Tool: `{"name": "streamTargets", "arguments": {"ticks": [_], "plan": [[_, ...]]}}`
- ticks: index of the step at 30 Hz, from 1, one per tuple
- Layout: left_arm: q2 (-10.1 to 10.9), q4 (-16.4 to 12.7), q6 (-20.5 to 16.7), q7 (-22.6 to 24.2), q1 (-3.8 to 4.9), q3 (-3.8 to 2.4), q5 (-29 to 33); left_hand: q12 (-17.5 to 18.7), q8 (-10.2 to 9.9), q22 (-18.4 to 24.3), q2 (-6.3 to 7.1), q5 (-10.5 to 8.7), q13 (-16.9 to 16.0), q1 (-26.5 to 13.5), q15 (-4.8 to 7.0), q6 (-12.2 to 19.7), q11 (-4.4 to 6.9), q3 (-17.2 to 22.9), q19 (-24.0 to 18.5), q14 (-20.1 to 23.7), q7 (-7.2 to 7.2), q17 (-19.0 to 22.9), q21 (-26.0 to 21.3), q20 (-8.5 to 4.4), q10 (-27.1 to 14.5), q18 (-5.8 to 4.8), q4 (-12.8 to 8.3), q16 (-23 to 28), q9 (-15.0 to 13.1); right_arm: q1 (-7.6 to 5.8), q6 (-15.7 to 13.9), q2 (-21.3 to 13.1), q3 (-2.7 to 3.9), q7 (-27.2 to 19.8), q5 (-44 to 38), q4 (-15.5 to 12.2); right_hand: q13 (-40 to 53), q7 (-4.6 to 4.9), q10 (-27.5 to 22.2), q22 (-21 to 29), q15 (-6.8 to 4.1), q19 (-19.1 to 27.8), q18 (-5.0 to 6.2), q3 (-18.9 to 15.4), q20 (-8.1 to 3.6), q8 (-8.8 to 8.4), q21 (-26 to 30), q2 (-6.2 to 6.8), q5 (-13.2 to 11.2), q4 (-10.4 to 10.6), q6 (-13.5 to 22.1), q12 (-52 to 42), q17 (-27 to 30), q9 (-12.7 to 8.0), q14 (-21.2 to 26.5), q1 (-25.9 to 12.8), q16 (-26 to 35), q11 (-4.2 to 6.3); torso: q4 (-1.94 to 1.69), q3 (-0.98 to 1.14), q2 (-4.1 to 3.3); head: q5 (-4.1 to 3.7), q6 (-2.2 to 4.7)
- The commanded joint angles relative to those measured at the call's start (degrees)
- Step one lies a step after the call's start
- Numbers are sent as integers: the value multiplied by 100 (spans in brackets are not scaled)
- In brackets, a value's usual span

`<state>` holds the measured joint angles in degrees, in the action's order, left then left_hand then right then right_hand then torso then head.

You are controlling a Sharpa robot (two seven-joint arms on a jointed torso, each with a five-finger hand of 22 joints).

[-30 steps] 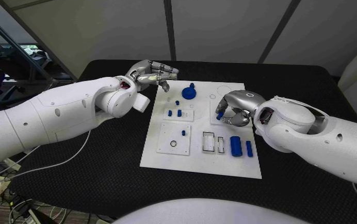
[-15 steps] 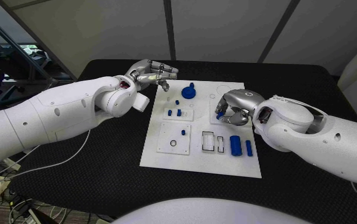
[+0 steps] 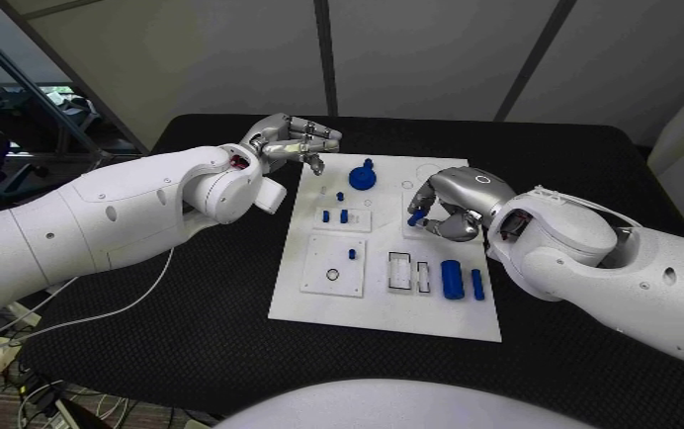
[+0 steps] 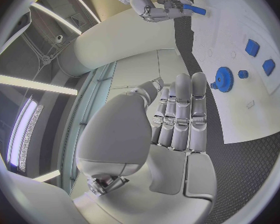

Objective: Assemble the parts on the task board

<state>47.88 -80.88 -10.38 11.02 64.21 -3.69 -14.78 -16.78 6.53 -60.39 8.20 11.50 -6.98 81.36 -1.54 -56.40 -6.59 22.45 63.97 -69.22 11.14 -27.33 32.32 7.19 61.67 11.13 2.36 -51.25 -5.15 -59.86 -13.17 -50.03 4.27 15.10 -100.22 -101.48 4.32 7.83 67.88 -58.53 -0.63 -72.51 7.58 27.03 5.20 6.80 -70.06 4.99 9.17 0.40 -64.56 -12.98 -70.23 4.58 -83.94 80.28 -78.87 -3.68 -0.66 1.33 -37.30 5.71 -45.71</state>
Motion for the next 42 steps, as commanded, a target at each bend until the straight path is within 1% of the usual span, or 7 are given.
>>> {"name": "streamTargets", "arguments": {"ticks": [1, 6, 10, 14, 21, 27, 42], "plan": [[-10, 9, 69, 11, 4, -2, 21, -25, 25, 7, -14, 10, -6, -38, -17, 33, 0, -21, -16, 35, -1, 9, -21, 14, -35, -69, -2, 33, 9, -11, -390, -13, 19, -108, 74, -223, 2, -21, 51, -13, -28, -51, -114, 42, 6, 21, -42, -27, 56, -6, -70, 3, -13, 60, -258, -1, -27, 9, -13, -3, 6, 3, 4], [-26, 25, 75, 13, 3, -1, 21, -25, 25, 7, -14, 10, -6, -38, -17, 33, 0, -21, -16, 35, -1, 9, -21, 14, -35, -69, -2, 33, 9, -10, -380, 111, 32, -156, 177, -445, 1, -20, 54, -19, -29, -54, -115, 47, 3, 19, -46, -22, 73, -14, -70, 10, -20, 59, -260, 3, -32, 9, -13, -8, -6, 38, -9], [-49, 42, 78, 10, 3, -1, 21, -44, 34, 15, -25, 10, -10, -31, -17, 42, -2, -33, -11, 32, 1, 23, -30, 14, -50, -67, -6, 31, 12, -10, -289, 403, 24, -223, 229, -385, 0, -19, 54, -7, -30, -47, -113, 50, 2, 18, -40, -20, 80, -17, -70, 14, -5, 59, -257, 4, -24, 8, -9, -12, -10, 63, -14], [-91, 64, 87, 12, 3, 0, 21, -44, 34, 15, -25, 10, -10, -31, -17, 42, -2, -33, -11, 32, 1, 23, -30, 14, -50, -67, -6, 31, 12, 16, -213, 759, -40, -341, 311, -234, -2, -16, 52, 13, -29, -35, -108, 55, 1, 15, -27, -22, 98, -21, -68, 24, 0, 58, -256, 5, -22, 6, -28, -9, -17, 71, -33], [-121, 83, 87, 3, 4, 0, 21, -44, 34, 15, -25, 10, -10, -31, -17, 42, -2, -33, -11, 32, 1, 23, -30, 14, -50, -67, -6, 31, 12, 50, -110, 1185, -296, -488, 343, -22, -3, -13, 51, 17, -29, -32, -108, 59, 0, 12, -25, -22, 110, -24, -66, 30, 1, 57, -256, 5, -22, 4, -17, -4, -23, 163, -78], [-130, 87, 90, 2, 4, 0, 21, -48, 36, 16, -26, 10, -11, -31, -18, 42, -2, -36, -10, 32, 1, 26, -32, 14, -52, -67, -6, 31, 12, 60, 52, 1408, -426, -540, 320, 164, -4, -12, 51, 23, -28, -29, -107, 60, 0, 12, -22, -22, 118, -27, -65, 34, -5, 57, -257, 6, -25, 3, -3, -3, -21, 197, -107], [-130, 85, 99, -8, 5, 0, 21, -48, 36, 16, -26, 10, -11, -31, -18, 42, -2, -36, -10, 32, 1, 26, -32, 14, -52, -67, -6, 31, 12, 134, 360, 1589, -508, -502, 214, 420, -4, -9, 52, 42, -27, -17, -103, 56, 0, 10, -10, -15, 127, -31, -65, 41, 9, 57, -254, 2, -18, 0, -10, -7, -10, 237, -159]]}}
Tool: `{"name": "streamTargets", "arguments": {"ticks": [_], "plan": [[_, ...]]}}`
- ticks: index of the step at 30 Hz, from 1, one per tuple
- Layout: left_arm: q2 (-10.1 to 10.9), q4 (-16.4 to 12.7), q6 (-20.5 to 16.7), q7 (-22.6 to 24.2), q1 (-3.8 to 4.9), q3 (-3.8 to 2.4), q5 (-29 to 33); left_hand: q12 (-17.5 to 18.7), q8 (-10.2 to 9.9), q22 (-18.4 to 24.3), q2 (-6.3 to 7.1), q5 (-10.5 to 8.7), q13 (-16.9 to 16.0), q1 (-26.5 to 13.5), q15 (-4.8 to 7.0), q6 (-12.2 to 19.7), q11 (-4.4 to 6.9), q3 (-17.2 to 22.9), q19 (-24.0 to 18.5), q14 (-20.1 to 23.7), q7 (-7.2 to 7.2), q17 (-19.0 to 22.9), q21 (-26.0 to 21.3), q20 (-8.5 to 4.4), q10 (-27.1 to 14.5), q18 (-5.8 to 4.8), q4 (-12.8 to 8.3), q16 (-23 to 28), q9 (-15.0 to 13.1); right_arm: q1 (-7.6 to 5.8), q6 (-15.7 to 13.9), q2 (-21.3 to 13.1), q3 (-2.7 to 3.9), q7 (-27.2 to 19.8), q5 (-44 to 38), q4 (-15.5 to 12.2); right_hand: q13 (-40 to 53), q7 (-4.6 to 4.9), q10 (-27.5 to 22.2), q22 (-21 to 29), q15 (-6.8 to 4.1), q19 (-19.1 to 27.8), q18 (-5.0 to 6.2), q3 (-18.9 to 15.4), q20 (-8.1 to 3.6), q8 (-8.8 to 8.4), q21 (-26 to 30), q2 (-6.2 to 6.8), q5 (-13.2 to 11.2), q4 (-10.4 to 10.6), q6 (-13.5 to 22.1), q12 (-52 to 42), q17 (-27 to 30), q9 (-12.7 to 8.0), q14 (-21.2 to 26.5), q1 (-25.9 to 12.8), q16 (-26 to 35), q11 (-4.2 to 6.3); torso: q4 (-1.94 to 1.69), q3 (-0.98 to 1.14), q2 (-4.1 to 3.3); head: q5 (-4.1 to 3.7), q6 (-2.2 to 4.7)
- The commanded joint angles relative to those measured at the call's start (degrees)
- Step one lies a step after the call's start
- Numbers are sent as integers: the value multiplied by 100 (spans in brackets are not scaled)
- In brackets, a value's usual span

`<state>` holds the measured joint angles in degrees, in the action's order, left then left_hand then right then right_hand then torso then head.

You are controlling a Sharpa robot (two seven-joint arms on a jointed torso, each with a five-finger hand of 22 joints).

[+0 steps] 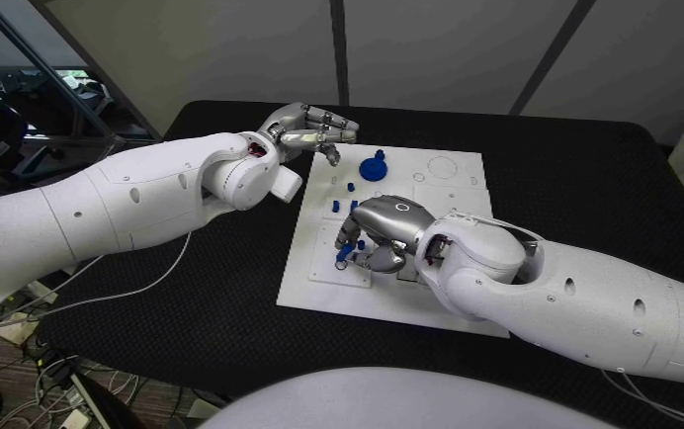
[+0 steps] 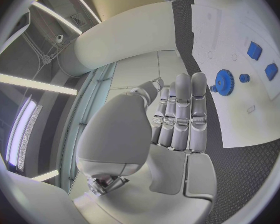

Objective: Assemble the parts on the task board

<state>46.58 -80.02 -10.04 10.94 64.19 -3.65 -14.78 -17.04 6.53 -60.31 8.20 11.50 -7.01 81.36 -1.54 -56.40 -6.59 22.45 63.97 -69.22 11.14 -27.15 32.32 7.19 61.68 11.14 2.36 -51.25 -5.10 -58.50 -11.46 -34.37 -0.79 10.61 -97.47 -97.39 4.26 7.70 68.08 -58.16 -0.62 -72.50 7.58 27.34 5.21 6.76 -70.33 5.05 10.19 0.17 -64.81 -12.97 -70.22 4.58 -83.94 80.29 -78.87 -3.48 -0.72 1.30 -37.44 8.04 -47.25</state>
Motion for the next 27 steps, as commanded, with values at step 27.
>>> {"name": "streamTargets", "arguments": {"ticks": [27], "plan": [[9, -3, 73, -16, 7, -3, 21, -30, 41, 11, -32, 10, -10, -37, -19, 42, -3, -42, -9, 32, 2, 13, -35, 14, -55, -67, -2, 31, 7, 10, 485, 115, -34, 69, -207, 109, -1, 10, 30, 23, -23, -2, -100, 12, 1, 8, 29, -8, 35, -9, -35, 59, 29, 56, -250, -21, -6, -26, 0, -2, 1, 35, -48]]}}
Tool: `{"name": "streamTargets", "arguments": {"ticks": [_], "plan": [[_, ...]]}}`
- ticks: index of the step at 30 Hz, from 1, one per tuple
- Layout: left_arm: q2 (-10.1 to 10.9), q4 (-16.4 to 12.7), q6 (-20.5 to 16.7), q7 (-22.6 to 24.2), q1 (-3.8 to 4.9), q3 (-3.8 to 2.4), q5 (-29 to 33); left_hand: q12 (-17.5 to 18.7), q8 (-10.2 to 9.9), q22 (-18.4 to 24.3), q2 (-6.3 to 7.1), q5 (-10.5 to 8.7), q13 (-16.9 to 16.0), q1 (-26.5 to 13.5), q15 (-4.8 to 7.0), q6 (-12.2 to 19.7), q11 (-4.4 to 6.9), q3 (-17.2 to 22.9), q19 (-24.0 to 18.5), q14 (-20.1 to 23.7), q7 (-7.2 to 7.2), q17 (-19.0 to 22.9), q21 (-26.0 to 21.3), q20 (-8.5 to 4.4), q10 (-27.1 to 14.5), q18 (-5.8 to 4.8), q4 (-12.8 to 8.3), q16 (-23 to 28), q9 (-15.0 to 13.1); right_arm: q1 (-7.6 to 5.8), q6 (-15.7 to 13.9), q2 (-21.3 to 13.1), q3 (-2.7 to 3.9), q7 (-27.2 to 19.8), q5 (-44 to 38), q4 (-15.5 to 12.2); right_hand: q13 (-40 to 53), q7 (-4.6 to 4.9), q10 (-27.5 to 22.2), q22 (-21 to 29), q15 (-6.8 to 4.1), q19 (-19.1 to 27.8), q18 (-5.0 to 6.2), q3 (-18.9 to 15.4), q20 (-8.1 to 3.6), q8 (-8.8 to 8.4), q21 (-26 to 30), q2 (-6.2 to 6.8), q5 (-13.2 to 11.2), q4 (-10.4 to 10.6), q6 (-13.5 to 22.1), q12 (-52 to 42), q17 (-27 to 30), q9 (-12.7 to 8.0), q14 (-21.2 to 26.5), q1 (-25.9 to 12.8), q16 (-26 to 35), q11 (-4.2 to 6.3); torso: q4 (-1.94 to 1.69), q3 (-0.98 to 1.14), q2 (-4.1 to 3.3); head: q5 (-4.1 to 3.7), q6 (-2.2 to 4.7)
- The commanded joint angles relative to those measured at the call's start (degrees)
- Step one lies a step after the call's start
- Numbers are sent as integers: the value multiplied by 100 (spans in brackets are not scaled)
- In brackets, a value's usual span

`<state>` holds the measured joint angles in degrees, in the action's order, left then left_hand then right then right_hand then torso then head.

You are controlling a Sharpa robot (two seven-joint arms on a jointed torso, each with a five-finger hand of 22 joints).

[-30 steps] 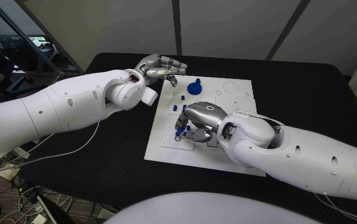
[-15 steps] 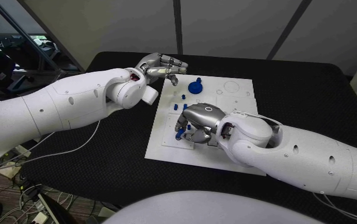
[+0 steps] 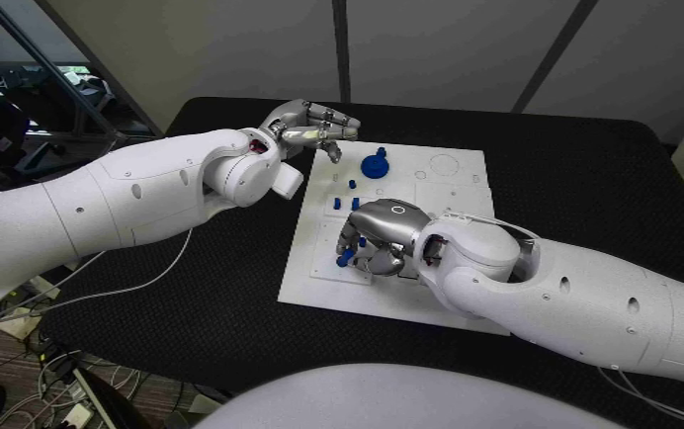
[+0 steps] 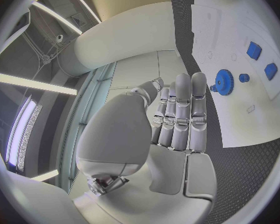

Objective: Assemble the parts on the task board

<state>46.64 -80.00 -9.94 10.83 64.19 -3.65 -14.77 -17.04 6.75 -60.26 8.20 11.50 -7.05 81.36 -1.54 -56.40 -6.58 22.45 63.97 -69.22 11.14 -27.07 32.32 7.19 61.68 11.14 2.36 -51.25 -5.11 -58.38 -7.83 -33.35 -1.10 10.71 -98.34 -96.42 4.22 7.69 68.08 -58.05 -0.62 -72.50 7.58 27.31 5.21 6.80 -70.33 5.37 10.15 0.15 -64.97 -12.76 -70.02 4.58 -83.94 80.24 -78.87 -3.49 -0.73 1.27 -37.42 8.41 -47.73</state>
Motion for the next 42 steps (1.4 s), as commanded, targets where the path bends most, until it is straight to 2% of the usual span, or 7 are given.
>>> {"name": "streamTargets", "arguments": {"ticks": [1, 11, 14, 23, 30, 36, 42], "plan": [[4, -6, 63, -6, 7, -3, 21, -30, 18, 6, -32, 10, -6, -37, -19, 42, -3, -42, -9, 32, 2, 5, -35, 14, -55, -68, -2, 31, 8, 0, 125, 22, -4, 67, -127, 17, -5, 23, 1, 24, -15, 7, -99, 9, 4, -17, 37, -31, 36, -6, 15, 65, 10, 47, -248, -32, -6, -37, 0, 0, 0, -4, 1], [11, -13, 66, -13, 7, -3, 21, -30, 18, 6, -32, 10, -6, -37, -19, 42, -3, -42, -9, 32, 2, 5, -35, 14, -55, -68, -2, 31, 8, 11, -74, 94, -49, 77, -153, 70, -69, 282, -724, 249, 207, 173, -67, -37, 168, -340, 198, 192, -12, 84, 729, 485, 58, -99, -223, -282, 15, -305, -3, -3, 1, -6, 2], [13, -11, 72, -24, 7, -3, 21, -34, 20, 7, -36, 10, -7, -39, -19, 44, -3, -46, -8, 32, 2, 9, -37, 15, -59, -68, 1, 31, 9, 15, -231, 98, -56, 55, -148, 75, -47, 94, -1007, 368, 202, 251, -26, -243, 209, -323, 294, 326, -15, 110, 1229, 496, 38, -89, -218, -371, -7, -291, -4, -3, 1, 0, 25], [23, -5, 91, -57, 7, -3, 21, -47, 27, 14, -54, 12, -9, -42, -20, 51, -4, -53, -4, 32, 3, 20, -45, 15, -73, -68, 8, 31, 11, 39, -1132, -22, -61, -276, -1, -6, 1, -63, -1537, 808, 264, 515, 59, -1026, 249, -287, 649, 323, 36, 201, 1721, 134, 280, -63, -95, -380, 126, -339, 8, 6, 7, 9, 72], [49, 0, 93, -71, 7, -3, 21, -51, 29, 15, -62, 14, -9, -36, -20, 53, -3, -51, -3, 32, 2, 23, -47, 15, -76, -67, 5, 30, 11, 49, -1733, -514, -54, -550, 266, -381, 31, 5, -1639, 837, 238, 501, 54, -1307, 252, -286, 679, 251, 77, 226, 1713, -169, 305, -53, -94, -270, 125, -323, 22, 2, 17, -32, 122], [73, 0, 96, -75, 6, 5, 21, -51, 29, 15, -62, 14, -9, -36, -20, 53, -3, -51, -3, 32, 2, 23, -47, 15, -76, -67, 5, 30, 11, 44, -1908, -1244, 83, -364, 849, -814, 121, 236, -968, 494, 180, 246, -11, -1355, 202, -88, 434, 105, 236, 306, 1183, -676, 157, 24, -174, -237, 32, -248, 31, -5, 31, -130, 182], [118, -23, 110, -39, 2, 17, 21, -55, 30, 17, -63, 14, -10, -31, -19, 56, -3, -53, -2, 33, 2, 27, -49, 15, -81, -67, 1, 30, 12, 37, -1863, -2097, 193, 359, 1917, -1141, 603, -3, 508, -472, -82, -345, -193, -1623, -18, 120, -259, 297, 483, 594, 767, -1481, -642, 75, -379, -567, -445, 89, 104, -8, 51, -298, 251]]}}
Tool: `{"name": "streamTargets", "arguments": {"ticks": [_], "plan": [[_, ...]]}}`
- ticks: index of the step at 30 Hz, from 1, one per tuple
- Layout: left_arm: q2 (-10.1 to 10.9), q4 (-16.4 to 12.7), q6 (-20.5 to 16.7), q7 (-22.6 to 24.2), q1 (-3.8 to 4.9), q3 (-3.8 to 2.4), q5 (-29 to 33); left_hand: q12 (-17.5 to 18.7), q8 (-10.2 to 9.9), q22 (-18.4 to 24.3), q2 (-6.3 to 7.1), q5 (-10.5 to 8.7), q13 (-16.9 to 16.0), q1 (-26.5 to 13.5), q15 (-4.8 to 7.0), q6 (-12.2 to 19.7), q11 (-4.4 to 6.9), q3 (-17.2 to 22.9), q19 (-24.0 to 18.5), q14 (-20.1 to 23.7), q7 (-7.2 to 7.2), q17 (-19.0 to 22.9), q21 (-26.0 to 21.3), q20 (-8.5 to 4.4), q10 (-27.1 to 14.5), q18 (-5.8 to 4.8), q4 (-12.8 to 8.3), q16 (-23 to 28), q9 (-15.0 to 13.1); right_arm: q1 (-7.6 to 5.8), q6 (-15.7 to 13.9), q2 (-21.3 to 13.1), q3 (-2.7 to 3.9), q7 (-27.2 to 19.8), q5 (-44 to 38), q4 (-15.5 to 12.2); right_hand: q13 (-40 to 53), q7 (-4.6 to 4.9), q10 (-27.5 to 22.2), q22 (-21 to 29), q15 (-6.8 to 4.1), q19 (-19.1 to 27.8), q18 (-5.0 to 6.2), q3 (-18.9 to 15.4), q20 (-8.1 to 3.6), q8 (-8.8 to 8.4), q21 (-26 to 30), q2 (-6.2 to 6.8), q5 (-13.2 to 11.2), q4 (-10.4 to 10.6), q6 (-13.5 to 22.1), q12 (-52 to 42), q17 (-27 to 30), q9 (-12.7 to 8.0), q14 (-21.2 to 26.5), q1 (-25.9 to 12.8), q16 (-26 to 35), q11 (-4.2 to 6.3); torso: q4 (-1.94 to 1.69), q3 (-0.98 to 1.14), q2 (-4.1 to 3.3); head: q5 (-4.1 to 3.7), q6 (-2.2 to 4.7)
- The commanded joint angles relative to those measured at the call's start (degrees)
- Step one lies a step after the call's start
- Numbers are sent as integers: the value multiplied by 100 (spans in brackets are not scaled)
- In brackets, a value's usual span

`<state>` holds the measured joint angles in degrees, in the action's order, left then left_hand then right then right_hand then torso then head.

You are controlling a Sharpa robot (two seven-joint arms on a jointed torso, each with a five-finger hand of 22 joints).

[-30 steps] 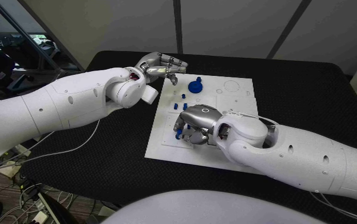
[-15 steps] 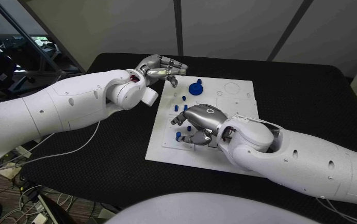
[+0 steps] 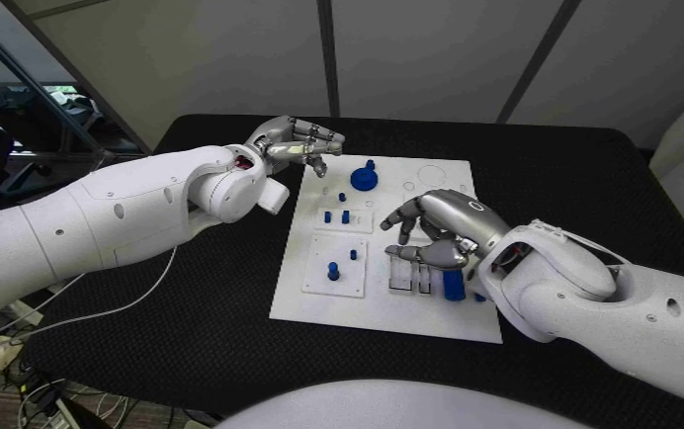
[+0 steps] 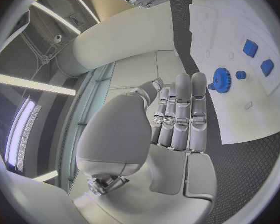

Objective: Assemble the parts on the task board

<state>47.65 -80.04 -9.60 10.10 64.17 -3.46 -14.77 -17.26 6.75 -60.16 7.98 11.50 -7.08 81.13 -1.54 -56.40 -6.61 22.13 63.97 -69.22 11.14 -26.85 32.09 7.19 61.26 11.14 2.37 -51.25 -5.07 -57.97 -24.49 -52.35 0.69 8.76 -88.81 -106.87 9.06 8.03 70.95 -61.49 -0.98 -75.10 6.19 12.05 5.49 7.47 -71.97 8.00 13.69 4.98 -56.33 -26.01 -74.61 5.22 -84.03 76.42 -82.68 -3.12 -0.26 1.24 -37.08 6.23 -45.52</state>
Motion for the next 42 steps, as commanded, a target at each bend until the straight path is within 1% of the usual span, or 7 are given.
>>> {"name": "streamTargets", "arguments": {"ticks": [1, 4, 7, 12, 17, 27, 42], "plan": [[28, -25, 77, 41, 3, -1, 20, -34, 31, 7, -40, 14, -7, -7, -19, 57, 0, -21, -2, 33, 2, 6, -27, 15, -40, -67, -1, 30, 8, -5, -187, -326, 22, 674, 1084, -133, 270, -90, 369, -213, -85, -134, -72, -233, -85, 111, -158, 88, 400, 242, -172, -335, -240, 26, -380, -373, -102, 95, 70, -8, 19, -114, 30], [50, -36, 104, 92, 1, 1, 20, -43, 35, 10, -27, 10, -9, -17, -21, 61, -1, -37, -2, 36, 4, 13, -32, 16, -45, -67, 1, 31, 10, -4, -155, -648, 33, 985, 1326, -230, 1524, -174, 716, -468, -157, -269, -123, -527, -167, 252, -332, 120, 769, 466, -303, -1468, -541, 70, -431, -622, -266, 177, 117, -21, 28, -237, 50], [58, -46, 140, 144, 0, 2, 20, -68, 44, 29, 10, 4, -13, -128, -35, 80, -10, -117, -5, 41, 5, 33, -57, 28, -70, -72, 63, 31, 15, 0, -128, -871, 33, 1255, 1360, -314, 4027, -227, 856, -661, -207, -352, -161, -881, -222, 459, -463, 5, 809, 675, -331, -3494, -871, 178, -476, -601, -439, 228, 153, -24, 28, -320, 64], [74, -60, 161, 187, -2, 3, 20, -88, 53, 45, 24, 5, -17, -183, -39, 92, -11, -166, -4, 40, 3, 47, -77, 34, -86, -71, 100, 27, 18, 41, -10, -1102, 22, 1796, 781, -474, 5945, -277, 1113, -815, -208, -410, -182, -1370, -232, 781, -554, -91, 788, 940, -332, -4922, -1101, 402, -511, -529, -547, 238, 210, -11, 33, -395, 33], [79, -68, 156, 202, -3, 4, 20, -88, 53, 45, 24, 5, -17, -183, -39, 92, -11, -166, -4, 40, 3, 47, -77, 34, -86, -71, 100, 27, 18, 169, 193, -1142, 17, 2163, 339, -541, 6362, -289, 1192, -957, -224, -479, -212, -1613, -234, 939, -639, -137, 783, 1084, -296, -5183, -1266, 544, -542, -454, -619, 257, 215, -31, 46, -437, 31], [96, -90, 146, 200, -4, 4, 21, -88, 53, 45, 24, 5, -17, -183, -39, 92, -11, -166, -4, 40, 3, 47, -77, 34, -86, -71, 100, 27, 18, 395, 565, -946, 13, 2516, -15, -489, 6410, -286, 1163, -974, -216, -479, -214, -1820, -233, 1022, -645, -171, 733, 1159, -208, -5170, -1294, 644, -546, -486, -631, 249, 200, -29, 27, -426, 35], [105, -96, 150, 180, -5, 5, 21, -99, 60, 53, 18, 8, -19, -192, -38, 93, -9, -178, -1, 38, 2, 53, -85, 35, -91, -70, 111, 24, 18, 497, 787, -675, 11, 2664, -84, -317, 6460, -301, 1163, -992, -218, -482, -216, -1946, -230, 1105, -651, -256, 736, 1176, -211, -5167, -1326, 724, -552, -603, -644, 257, 196, -37, 25, -388, 22]]}}
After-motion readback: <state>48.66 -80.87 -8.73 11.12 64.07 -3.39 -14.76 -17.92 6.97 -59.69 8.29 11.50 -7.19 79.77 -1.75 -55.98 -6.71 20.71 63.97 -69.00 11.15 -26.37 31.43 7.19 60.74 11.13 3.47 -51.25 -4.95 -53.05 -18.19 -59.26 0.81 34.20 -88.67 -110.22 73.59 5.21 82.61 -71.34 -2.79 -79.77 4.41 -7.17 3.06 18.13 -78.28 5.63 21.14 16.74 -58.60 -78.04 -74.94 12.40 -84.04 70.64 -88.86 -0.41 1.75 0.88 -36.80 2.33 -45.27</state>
